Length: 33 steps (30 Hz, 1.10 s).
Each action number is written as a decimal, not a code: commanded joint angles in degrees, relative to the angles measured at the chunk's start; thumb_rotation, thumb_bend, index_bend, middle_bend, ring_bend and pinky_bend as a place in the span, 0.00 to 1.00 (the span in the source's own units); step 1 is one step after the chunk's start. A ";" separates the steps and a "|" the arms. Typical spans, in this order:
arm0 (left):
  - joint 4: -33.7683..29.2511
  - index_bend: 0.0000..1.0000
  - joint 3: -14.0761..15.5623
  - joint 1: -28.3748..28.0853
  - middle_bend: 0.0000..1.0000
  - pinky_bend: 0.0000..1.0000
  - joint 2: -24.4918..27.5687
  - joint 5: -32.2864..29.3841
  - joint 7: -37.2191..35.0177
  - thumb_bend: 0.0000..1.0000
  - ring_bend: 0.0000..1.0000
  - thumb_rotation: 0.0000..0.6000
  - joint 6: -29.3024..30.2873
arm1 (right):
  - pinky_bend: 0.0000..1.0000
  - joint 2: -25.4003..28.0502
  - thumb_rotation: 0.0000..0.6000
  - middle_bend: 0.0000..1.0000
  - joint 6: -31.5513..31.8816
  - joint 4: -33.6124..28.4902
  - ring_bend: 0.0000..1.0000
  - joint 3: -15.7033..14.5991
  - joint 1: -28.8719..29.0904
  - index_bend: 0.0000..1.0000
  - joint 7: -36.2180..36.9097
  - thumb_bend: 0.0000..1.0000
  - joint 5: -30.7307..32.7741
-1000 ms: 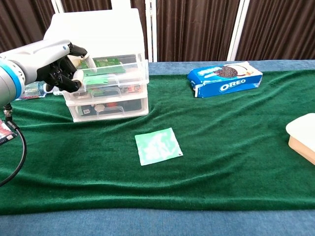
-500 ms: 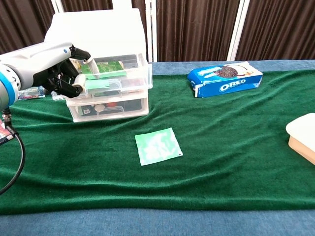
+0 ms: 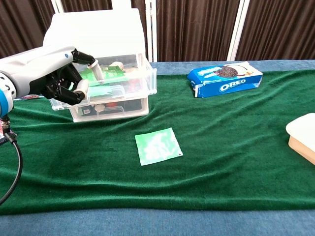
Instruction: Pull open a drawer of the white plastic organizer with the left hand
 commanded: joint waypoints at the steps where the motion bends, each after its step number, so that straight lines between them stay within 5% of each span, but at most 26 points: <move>1: -0.58 0.37 0.49 0.35 0.81 0.70 0.10 0.82 0.09 0.74 0.67 1.00 0.18 | 0.00 -0.01 1.00 0.00 0.04 -0.03 0.00 0.00 -0.01 0.02 -0.07 0.02 -0.03; 10: 0.27 0.33 -0.16 1.09 0.81 0.70 0.52 0.86 -0.96 0.73 0.67 1.00 -0.09 | 0.00 -0.10 1.00 0.00 -0.13 -0.03 0.00 -0.07 0.04 0.02 -0.30 0.02 -0.07; 18: 0.90 0.09 -0.46 1.51 0.81 0.70 0.97 1.74 -2.24 0.70 0.67 1.00 -0.64 | 0.00 -0.20 1.00 0.00 -0.22 0.02 0.00 -0.09 0.07 0.02 -0.50 0.02 -0.04; 22: 0.54 0.06 0.06 2.14 0.81 0.70 1.49 4.49 -2.86 0.68 0.67 1.00 0.16 | 0.00 -0.17 1.00 0.00 -0.17 0.03 0.00 -0.07 0.05 0.02 -0.49 0.02 -0.02; 28: -1.16 0.06 3.89 5.32 0.81 0.70 4.32 11.29 -5.91 0.68 0.67 1.00 2.39 | 0.00 -0.02 1.00 0.00 -0.15 0.11 0.00 -0.02 0.02 0.02 -0.19 0.02 0.09; 33: -0.80 0.07 10.32 11.54 0.81 0.69 10.47 21.47 -13.40 0.65 0.67 1.00 7.13 | 0.00 -0.01 1.00 0.00 0.03 0.10 0.00 0.06 -0.05 0.02 -0.32 0.02 0.15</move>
